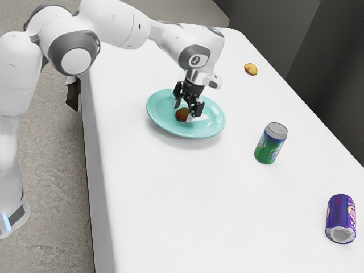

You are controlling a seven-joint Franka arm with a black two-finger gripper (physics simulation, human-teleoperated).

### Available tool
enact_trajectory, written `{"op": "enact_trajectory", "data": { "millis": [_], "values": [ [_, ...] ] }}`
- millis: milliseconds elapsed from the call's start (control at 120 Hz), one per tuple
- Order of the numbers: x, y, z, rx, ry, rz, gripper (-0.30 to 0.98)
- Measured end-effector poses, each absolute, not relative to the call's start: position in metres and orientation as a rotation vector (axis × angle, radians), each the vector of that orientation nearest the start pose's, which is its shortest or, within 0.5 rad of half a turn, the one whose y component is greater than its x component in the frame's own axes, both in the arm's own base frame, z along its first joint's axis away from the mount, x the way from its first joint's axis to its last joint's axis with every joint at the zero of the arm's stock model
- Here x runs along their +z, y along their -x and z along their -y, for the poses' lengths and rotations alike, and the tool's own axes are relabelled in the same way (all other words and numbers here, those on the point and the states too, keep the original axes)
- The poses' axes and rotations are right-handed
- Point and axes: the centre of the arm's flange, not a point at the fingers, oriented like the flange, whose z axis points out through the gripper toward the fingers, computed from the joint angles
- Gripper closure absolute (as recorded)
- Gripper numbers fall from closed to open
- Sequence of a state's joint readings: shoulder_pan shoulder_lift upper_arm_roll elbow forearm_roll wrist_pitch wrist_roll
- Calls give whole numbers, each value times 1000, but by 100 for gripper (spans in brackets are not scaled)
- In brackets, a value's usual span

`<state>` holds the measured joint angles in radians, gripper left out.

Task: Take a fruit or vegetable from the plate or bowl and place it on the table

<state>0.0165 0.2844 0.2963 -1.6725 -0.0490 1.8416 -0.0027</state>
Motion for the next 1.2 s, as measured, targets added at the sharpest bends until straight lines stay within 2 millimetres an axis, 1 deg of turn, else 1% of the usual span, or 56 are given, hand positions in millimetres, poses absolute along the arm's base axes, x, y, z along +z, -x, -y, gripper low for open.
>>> {"op": "enact_trajectory", "data": {
  "millis": [67, 192, 267, 367, 425, 458, 517, 583, 708, 767, 808, 892, 967, 1000, 1058, 1117, 1200],
  "values": [
    [435, -605, -174, 166, 3080, 503, 8],
    [434, -605, -174, 163, 3083, 500, 30],
    [433, -606, -175, 157, 3082, 493, 37],
    [428, -607, -175, 160, 3081, 486, 42],
    [430, -608, -175, 150, 3080, 482, 53],
    [434, -607, -175, 140, 3079, 480, 54],
    [445, -606, -177, 113, 3078, 480, 51],
    [464, -604, -182, 63, 3078, 489, 48],
    [514, -603, -216, -72, 3059, 552, 44],
    [535, -599, -240, -124, 3040, 600, 44],
    [545, -592, -259, -145, 3026, 641, 44],
    [558, -577, -297, -167, 2995, 727, 45],
    [563, -564, -330, -173, 2967, 799, 44],
    [561, -560, -343, -168, 2957, 826, 44],
    [554, -557, -360, -150, 2945, 859, 45],
    [546, -556, -373, -137, 2945, 880, 45],
    [538, -554, -383, -126, 2949, 895, 45]
  ]
}}
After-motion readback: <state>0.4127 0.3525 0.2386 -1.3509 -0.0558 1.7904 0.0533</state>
